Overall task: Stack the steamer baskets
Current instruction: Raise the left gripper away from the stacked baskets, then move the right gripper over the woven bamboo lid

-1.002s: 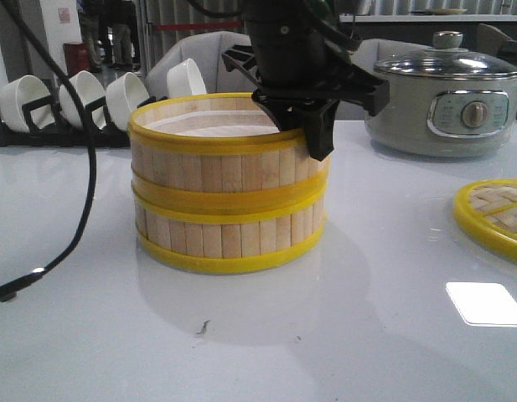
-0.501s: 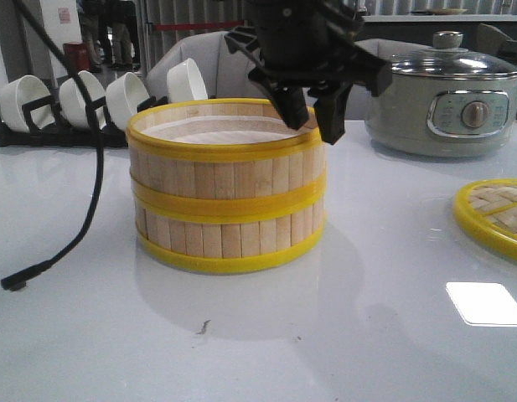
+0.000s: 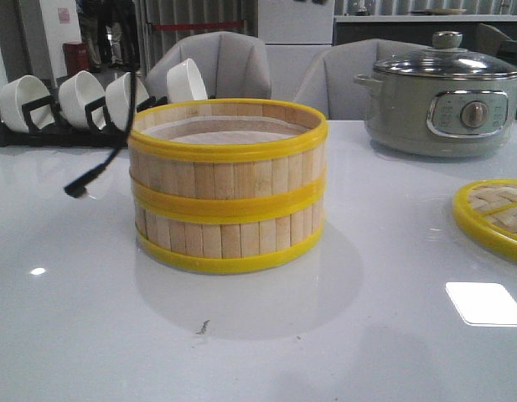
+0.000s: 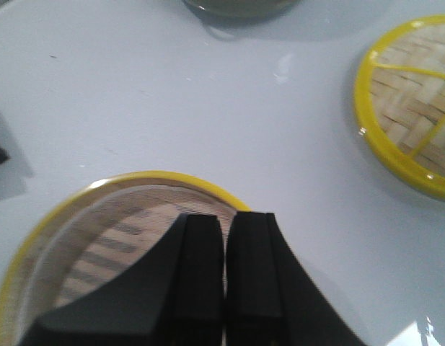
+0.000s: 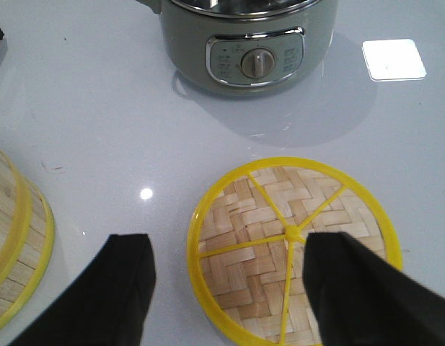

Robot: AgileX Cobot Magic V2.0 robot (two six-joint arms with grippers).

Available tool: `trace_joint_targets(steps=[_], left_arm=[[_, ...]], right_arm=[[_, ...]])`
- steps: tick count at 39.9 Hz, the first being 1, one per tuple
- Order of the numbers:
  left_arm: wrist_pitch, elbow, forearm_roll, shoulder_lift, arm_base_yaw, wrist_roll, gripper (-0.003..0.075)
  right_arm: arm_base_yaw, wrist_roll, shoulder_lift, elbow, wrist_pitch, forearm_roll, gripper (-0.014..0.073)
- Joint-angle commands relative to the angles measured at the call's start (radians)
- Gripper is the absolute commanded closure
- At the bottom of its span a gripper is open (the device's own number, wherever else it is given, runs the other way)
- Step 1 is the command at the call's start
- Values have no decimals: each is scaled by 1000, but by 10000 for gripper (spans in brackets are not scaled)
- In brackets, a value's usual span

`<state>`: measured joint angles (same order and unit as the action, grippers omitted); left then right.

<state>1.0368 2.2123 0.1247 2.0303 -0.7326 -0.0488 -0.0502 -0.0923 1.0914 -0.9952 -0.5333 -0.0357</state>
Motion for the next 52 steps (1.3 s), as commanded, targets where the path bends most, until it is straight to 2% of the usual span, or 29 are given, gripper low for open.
trace_joint_targets(steps=[1, 12, 18, 25, 31, 41, 52], left_arm=[[-37, 40, 24, -139, 88, -12, 629], [-26, -61, 24, -341, 360, -24, 633], [-54, -222, 24, -486, 497, -30, 633], [-147, -480, 24, -670, 589, -56, 633], [-259, -732, 24, -829, 629, -83, 633], [-427, -1120, 5, -1071, 634, -137, 633], [-601, -1458, -36, -1274, 634, -137, 633]], right_arm=[[-3, 5, -18, -37, 68, 5, 46], [-3, 5, -18, -37, 68, 5, 46], [-3, 5, -18, -37, 68, 5, 46], [-3, 5, -18, -37, 66, 5, 46], [-3, 5, -18, -37, 61, 5, 46], [1, 5, -18, -37, 61, 5, 46], [1, 5, -15, -37, 61, 4, 46]])
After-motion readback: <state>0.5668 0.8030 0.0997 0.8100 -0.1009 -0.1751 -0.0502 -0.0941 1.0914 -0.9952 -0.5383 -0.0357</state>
